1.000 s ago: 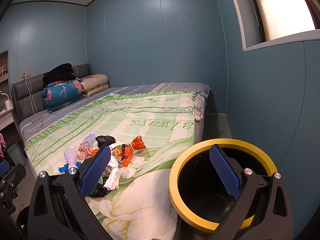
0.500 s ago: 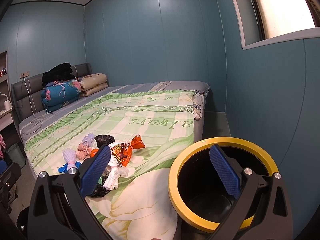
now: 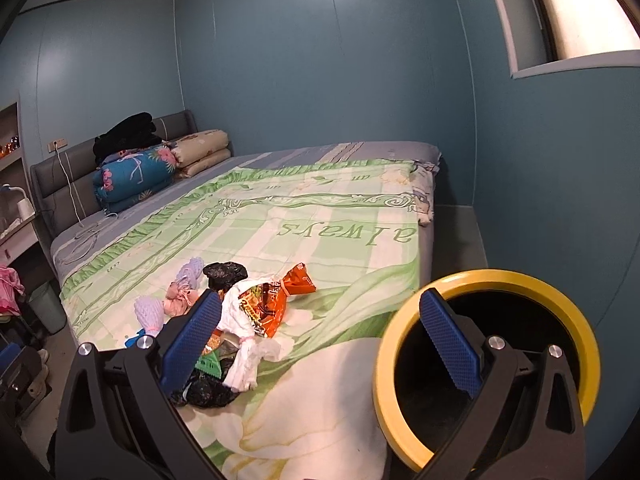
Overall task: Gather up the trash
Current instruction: 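Grasp the lilac mesh bag with the left tool while the right tool grasps the orange wrapper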
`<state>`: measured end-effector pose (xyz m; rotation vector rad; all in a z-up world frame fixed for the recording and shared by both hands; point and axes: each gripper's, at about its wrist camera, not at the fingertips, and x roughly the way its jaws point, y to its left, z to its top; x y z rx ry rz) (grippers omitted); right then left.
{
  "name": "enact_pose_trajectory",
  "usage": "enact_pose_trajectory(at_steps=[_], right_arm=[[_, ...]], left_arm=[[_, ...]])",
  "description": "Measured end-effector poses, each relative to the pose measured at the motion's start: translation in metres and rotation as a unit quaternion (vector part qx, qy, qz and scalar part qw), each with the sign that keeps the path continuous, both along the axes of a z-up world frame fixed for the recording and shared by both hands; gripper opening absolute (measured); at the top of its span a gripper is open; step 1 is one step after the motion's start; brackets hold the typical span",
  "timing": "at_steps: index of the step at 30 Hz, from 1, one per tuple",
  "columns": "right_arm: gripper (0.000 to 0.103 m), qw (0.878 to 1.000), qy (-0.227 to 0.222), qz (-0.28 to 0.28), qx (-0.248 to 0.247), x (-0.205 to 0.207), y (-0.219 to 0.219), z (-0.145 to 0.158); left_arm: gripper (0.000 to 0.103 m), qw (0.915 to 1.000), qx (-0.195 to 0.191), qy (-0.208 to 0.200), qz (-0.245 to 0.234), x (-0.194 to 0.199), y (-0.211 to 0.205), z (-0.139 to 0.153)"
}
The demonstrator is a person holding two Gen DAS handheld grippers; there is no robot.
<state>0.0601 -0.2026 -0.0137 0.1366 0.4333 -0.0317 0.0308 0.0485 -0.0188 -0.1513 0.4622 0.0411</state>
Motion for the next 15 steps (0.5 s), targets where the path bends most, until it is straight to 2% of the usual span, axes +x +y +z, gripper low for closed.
enact_pose_trajectory(at_steps=[3,6,8,15], right_arm=[[0.095,1.000,0.003,0.007,-0.010,0.024,0.003,0.002],[0.095,0.999,0.017,0.040,-0.011,0.055,0.007,0.003],[0.095,0.997,0.043,0.069,-0.004,0.083,0.008,-0.001],[0.095,0.986,0.135,0.094,-0.007,0.162,0.015,-0.027]], left_arm=[[0.095,0.9999,0.000,0.013,0.009,0.018,0.012,-0.001],[0.095,0.9995,0.015,0.019,0.022,0.042,0.026,0.000],[0.095,0.9993,0.012,0.027,0.024,0.057,0.036,0.000],[0.095,0.9960,0.018,0.078,0.041,0.121,0.068,-0.017]])
